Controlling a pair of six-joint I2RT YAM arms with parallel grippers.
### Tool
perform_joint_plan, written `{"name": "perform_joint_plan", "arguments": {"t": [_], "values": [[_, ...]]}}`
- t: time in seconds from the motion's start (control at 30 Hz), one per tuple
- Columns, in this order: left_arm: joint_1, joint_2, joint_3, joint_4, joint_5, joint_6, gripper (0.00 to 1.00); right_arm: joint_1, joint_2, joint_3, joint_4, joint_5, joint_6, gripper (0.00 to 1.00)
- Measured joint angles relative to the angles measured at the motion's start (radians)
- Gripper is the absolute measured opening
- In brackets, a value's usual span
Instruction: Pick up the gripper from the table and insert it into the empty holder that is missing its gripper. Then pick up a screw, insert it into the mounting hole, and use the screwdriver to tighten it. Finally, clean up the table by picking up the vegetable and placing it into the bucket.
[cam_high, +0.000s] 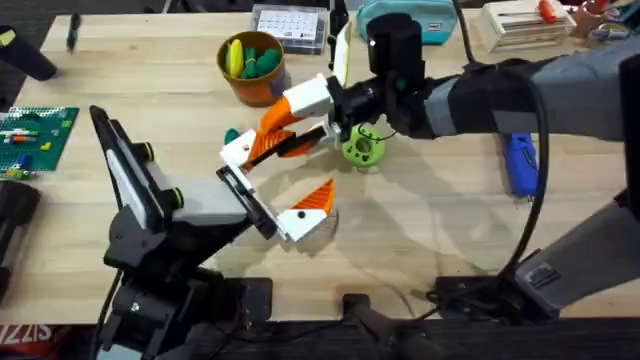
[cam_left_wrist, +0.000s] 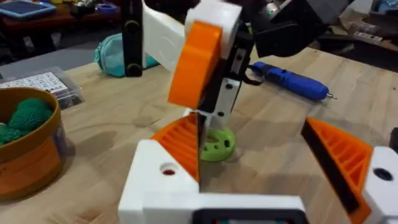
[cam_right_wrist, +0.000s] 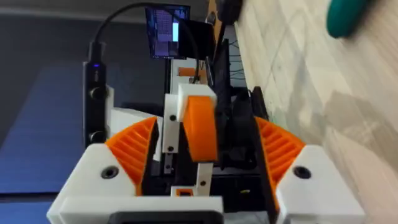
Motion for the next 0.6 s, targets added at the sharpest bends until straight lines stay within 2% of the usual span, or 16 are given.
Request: {"name": "perform_joint_plan", "arguments": {"t": [0.23, 0.43, 0.6], "values": [[0.0, 0.0, 0.0, 0.0, 0.0, 0.0, 0.986, -0.004, 0.001, 0.0, -0.032, -0.002, -0.035, 0.736], [0.0, 0.0, 0.0, 0.0, 0.0, 0.0, 0.986, -0.004, 0.001, 0.0, -0.033, 0.001, -0.042, 0.559], [0.0, 0.0, 0.0, 0.0, 0.0, 0.0, 0.986, -0.004, 0.001, 0.0, -0.033, 0.001, -0.044, 0.342]]}}
